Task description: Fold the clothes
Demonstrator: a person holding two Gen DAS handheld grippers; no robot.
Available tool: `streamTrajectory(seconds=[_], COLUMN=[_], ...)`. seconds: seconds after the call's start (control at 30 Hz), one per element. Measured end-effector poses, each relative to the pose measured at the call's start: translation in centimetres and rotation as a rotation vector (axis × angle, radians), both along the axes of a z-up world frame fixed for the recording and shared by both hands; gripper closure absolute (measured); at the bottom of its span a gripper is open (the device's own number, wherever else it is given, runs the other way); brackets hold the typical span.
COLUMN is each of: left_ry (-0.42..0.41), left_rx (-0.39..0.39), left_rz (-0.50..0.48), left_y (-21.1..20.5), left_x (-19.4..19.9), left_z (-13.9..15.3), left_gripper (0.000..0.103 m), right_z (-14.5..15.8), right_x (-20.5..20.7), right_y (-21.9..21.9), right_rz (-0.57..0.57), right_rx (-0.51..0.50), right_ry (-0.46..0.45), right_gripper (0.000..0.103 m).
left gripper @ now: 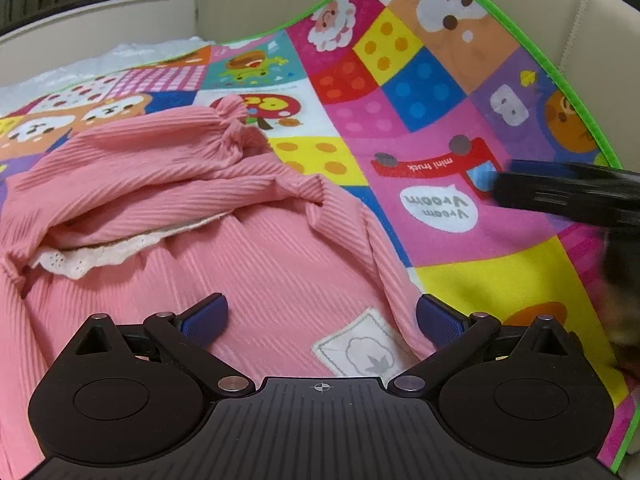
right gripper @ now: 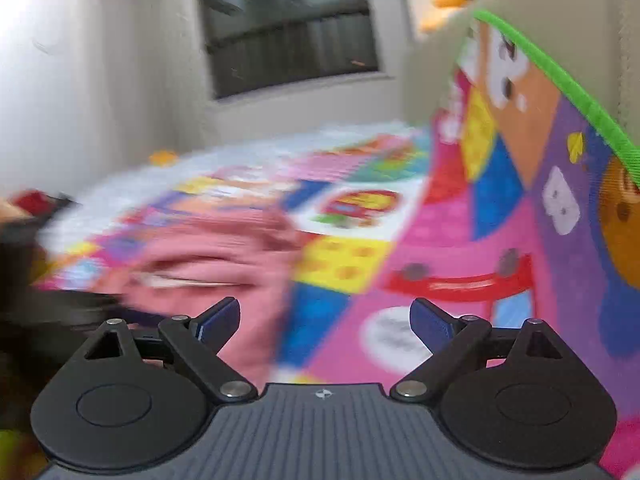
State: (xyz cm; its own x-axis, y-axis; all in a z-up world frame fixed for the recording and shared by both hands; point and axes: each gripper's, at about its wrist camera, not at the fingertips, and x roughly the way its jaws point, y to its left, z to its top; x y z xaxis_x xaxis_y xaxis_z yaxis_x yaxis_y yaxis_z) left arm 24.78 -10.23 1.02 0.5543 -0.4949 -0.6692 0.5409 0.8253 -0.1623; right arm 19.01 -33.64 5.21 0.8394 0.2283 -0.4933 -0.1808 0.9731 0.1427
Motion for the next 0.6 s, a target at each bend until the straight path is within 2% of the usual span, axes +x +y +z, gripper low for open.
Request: streamTrajectory(seconds=[0.1, 0.23, 0.37, 0.47, 0.6], left_ry=[0.008, 0.010, -0.001, 0.005, 0.002], left_rx=[-0.026, -0.062, -0.057, -0.069, -0.116], left_rz=[0.009, 0.013, 0.030, 0.056, 0.128], left_y=[1.0, 2.3, 3.6, 5.0, 7.6], left_x=[-0.2, -0.6, -1.0, -1.0, -1.1], left_z=[0.1, 0.9, 1.4, 1.3, 1.7], left_gripper=[0.000, 0.000, 0.000, 0.000, 0.000], right_z=[-2.4, -4.4, -3.6, -3.4, -4.7], right_x=[3.8, 5.3, 5.3, 5.6, 5.3], right_y=[1.8, 5.2, 9.0, 10.4, 12.9], right_rz=[-0.036, 0.037, 0.094, 0.128, 0.181], right_rx=[-0.124, -0.214, -0.279, -0.295, -0.411], right_ry=[0.061, 0.083, 0.032, 0.051, 0.051], right_gripper=[0.010, 0.010, 0.012, 0.012, 0.012])
